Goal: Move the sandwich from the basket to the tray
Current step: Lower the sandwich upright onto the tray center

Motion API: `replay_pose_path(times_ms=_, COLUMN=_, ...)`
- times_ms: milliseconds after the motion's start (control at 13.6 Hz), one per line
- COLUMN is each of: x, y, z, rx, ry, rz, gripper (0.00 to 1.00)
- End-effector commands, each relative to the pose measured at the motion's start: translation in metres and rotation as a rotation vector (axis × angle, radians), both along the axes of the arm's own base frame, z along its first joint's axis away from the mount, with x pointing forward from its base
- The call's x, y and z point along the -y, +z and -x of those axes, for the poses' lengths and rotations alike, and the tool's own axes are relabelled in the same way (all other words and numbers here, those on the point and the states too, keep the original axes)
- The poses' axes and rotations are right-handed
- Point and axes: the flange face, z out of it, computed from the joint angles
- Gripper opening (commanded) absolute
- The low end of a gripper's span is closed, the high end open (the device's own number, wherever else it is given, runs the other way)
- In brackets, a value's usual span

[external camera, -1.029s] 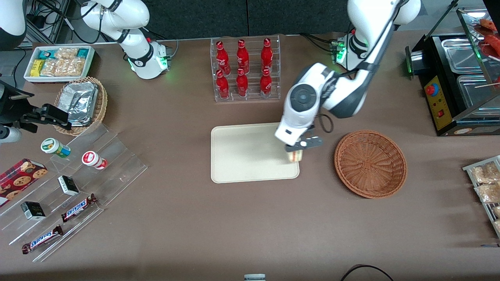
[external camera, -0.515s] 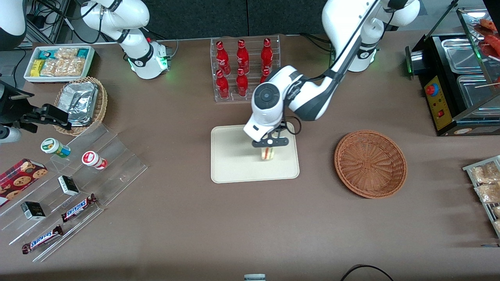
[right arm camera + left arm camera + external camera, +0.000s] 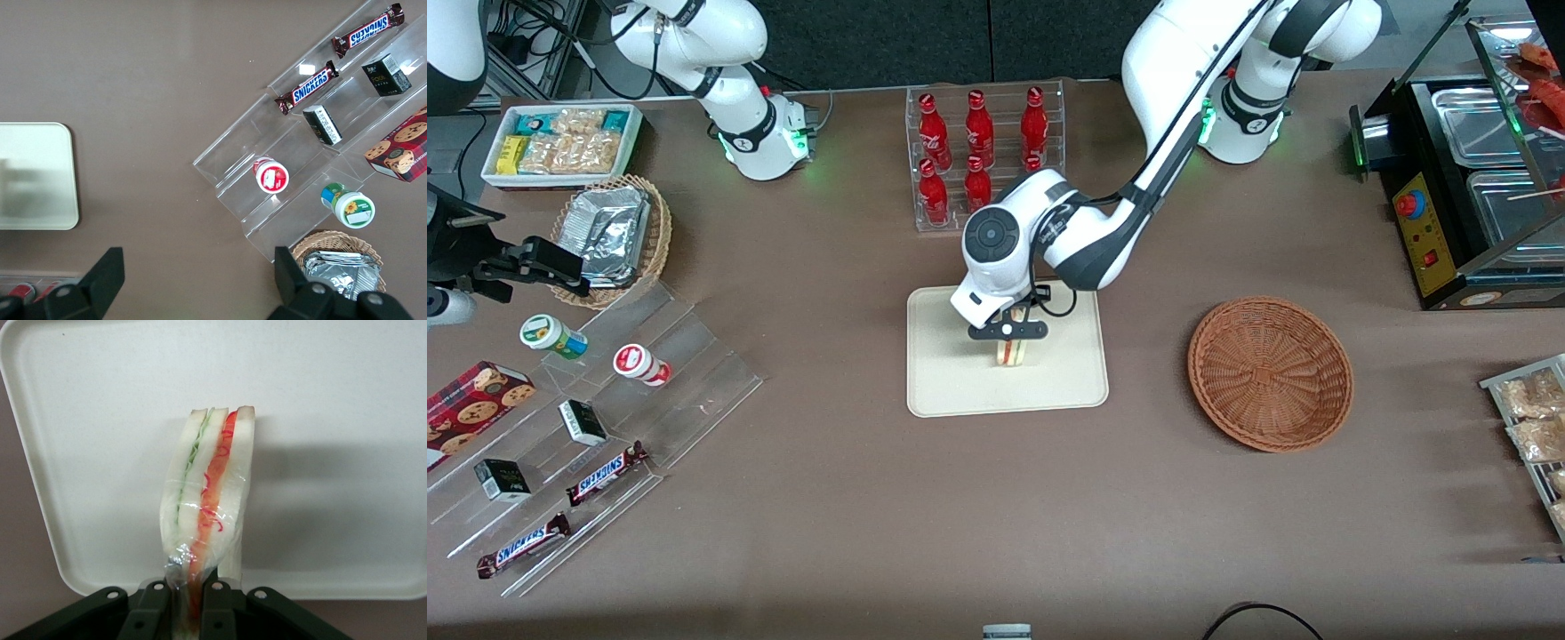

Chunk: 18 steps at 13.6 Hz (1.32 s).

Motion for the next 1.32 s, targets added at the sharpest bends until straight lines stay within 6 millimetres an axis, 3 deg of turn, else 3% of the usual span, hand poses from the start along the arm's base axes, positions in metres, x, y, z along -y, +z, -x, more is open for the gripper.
replay_pose_path(times_ms=0, x=0.009, y=-0.007, z=-0.007, rx=0.022, ry=0.026, rz=-0.045, gripper=0.00)
replay_pose_path(times_ms=515, x=0.009, y=-0.021, z=-0.007, rx=0.010, ry=0.031, rz=-0.064, gripper=0.00)
replay_pose_path(times_ms=588, x=0.010, y=-0.023, z=-0.007, rx=0.007, ry=0.032, rz=-0.065, gripper=0.06)
replay_pose_path(times_ms=662, x=0.010, y=-0.022, z=-0.008, rx=0.009, ry=0.031, rz=-0.062, gripper=0.31)
replay_pose_path(times_ms=735, x=0.010, y=-0.024, z=-0.008, rx=0.008, ry=0.031, rz=-0.064, gripper=0.60)
replay_pose_path(times_ms=809, x=0.010, y=-0.024, z=-0.009, rx=0.007, ry=0.023, rz=-0.063, gripper=1.00)
replay_pose_path(times_ms=1250, x=0.011, y=-0.016, z=-0.010, rx=0.015, ry=0.020, rz=-0.056, gripper=1.00)
